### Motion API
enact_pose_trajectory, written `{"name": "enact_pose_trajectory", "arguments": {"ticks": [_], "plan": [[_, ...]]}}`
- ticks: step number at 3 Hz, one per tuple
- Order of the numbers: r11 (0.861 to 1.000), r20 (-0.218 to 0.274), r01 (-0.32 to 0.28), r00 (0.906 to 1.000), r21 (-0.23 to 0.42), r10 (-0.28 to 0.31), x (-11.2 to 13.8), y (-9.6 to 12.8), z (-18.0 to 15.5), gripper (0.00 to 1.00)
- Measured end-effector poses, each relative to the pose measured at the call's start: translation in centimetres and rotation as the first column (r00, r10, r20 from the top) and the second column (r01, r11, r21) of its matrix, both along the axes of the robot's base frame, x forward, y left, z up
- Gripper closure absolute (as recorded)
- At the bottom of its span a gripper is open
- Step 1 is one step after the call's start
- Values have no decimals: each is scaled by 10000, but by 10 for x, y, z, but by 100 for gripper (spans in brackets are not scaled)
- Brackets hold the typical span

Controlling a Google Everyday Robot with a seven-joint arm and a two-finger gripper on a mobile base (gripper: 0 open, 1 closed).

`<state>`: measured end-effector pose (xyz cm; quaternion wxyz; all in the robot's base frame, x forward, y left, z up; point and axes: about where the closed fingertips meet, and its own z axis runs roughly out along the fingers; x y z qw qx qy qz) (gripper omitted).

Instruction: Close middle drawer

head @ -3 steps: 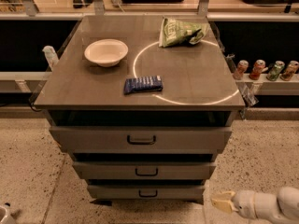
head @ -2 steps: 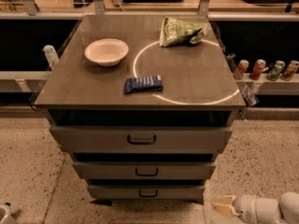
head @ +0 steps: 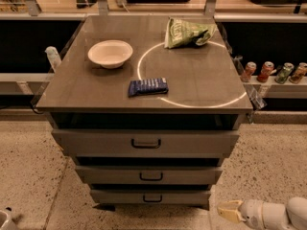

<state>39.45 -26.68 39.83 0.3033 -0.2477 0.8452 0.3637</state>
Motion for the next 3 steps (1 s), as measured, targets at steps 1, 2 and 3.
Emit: {"name": "enact_pose_trajectory", "arguments": {"ticks": [1,2,3], "plan": [[10000,0,-1,10000,0,1,0,0,0,11],[10000,-1,-2,10000,1,2,0,0,0,0],[10000,-1,-2,10000,1,2,0,0,0,0]]}}
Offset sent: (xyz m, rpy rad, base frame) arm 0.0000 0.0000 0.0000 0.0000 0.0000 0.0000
